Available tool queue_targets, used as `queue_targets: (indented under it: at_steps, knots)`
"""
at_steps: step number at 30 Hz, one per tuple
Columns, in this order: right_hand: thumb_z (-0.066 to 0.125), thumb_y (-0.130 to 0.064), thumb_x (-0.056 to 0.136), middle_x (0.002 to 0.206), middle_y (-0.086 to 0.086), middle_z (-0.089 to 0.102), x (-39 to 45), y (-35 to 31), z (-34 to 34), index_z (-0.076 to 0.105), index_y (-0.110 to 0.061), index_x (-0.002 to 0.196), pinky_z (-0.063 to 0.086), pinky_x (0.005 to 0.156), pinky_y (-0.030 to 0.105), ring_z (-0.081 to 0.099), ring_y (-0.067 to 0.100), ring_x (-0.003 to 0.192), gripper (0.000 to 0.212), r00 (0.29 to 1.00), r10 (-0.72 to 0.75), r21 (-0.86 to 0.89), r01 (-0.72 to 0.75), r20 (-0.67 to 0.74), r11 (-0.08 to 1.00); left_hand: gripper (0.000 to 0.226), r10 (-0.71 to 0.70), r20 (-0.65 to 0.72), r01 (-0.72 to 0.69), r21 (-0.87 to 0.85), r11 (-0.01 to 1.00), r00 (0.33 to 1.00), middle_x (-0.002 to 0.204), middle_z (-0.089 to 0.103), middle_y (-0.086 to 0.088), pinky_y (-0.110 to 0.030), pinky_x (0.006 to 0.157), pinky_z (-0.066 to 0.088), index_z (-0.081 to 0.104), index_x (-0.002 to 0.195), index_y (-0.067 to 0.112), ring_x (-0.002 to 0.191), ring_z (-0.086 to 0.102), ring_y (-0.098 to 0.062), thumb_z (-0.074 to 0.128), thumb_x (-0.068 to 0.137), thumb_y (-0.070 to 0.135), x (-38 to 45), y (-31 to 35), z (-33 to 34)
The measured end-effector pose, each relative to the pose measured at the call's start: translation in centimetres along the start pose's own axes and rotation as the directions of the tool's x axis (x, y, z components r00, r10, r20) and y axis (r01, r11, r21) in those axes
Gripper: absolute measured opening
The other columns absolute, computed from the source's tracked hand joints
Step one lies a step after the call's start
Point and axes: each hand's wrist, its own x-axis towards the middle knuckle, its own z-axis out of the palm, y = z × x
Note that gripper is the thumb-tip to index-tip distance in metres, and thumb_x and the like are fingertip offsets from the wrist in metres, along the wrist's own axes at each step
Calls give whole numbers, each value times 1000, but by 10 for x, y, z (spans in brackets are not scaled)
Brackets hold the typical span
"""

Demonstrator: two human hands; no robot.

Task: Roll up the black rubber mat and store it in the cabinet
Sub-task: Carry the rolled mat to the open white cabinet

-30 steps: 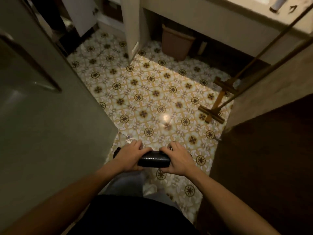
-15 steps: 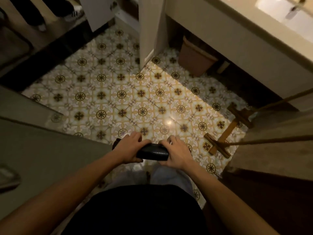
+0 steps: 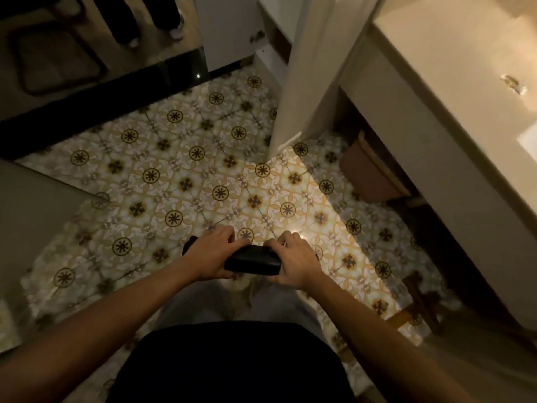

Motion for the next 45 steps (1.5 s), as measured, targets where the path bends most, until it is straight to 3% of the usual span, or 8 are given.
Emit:
queue_targets:
  at_steps: [8, 13, 21, 26, 30, 38, 42, 45]
  knots:
    - [78, -65, 68, 113, 6, 50, 128, 41, -69, 50, -30, 131, 50, 80, 41, 48, 27, 101, 78, 987, -137, -39, 141, 88, 989, 79, -122, -20, 120, -91, 989, 992, 120, 42, -4, -37, 85, 45, 32, 148, 34, 111, 42, -22, 61, 79, 61, 66, -74, -48]
    - [78, -64, 69, 122, 8, 47, 235, 28, -100, 42, -34, 137, 50, 87, 48, 46, 31, 110, 83, 981, -130, -63, 140, 142, 988, 79, -129, 3, 129, -98, 987, 992, 118, 43, -2, -29, 75, 34, 33, 148, 36, 111, 42, -21, 61, 80, 64, 100, -170, -81]
    - [75, -68, 68, 117, 7, 48, 398, -7, -171, 47, -32, 133, 52, 83, 45, 48, 32, 109, 80, 989, -108, -4, 109, 100, 994, 83, -123, 71, 127, -66, 990, 990, 113, 39, 1, -28, 67, 39, 31, 144, 41, 105, 40, -16, 62, 70, 64, 152, -335, -180]
    - [77, -68, 67, 116, 9, 53, 483, -1, -212, 53, -31, 129, 52, 81, 44, 53, 34, 106, 76, 998, -52, 56, 49, 45, 997, 82, -68, 104, 70, -15, 997, 992, 115, 40, 1, -28, 69, 41, 35, 144, 38, 106, 42, -17, 67, 71, 61, 211, -416, -236]
    - [78, -66, 69, 122, 12, 51, 549, 26, -239, 53, -32, 136, 51, 89, 46, 49, 36, 113, 79, 999, 27, 98, -29, 21, 995, 82, -6, 107, 4, 21, 1000, 994, 120, 41, 0, -26, 71, 36, 35, 145, 40, 109, 44, -19, 68, 72, 59, 281, -472, -272]
    - [76, -67, 70, 127, 11, 49, 661, 96, -280, 46, -32, 141, 51, 85, 46, 47, 36, 115, 85, 972, 230, 79, -234, 54, 969, 88, 126, 229, -151, 93, 984, 965, 133, 38, -5, -38, 88, 48, 33, 144, 32, 120, 42, -25, 79, 71, 50, 444, -554, -324]
    - [78, -60, 68, 125, 7, 47, 696, 120, -291, 44, -32, 140, 49, 90, 45, 45, 31, 116, 84, 938, 344, 156, -344, 27, 926, 89, 236, 216, -271, 150, 951, 948, 130, 45, -10, -37, 77, 50, 38, 143, 25, 110, 53, -29, 80, 68, 51, 507, -581, -346]
    - [75, -61, 74, 132, 8, 43, 734, 145, -277, 38, -33, 145, 46, 96, 45, 41, 31, 122, 85, 914, 405, 159, -403, 21, 901, 87, 385, 214, -424, 183, 887, 898, 111, 59, -17, -34, 64, 51, 56, 126, 15, 91, 63, -34, 88, 54, 53, 558, -608, -342]
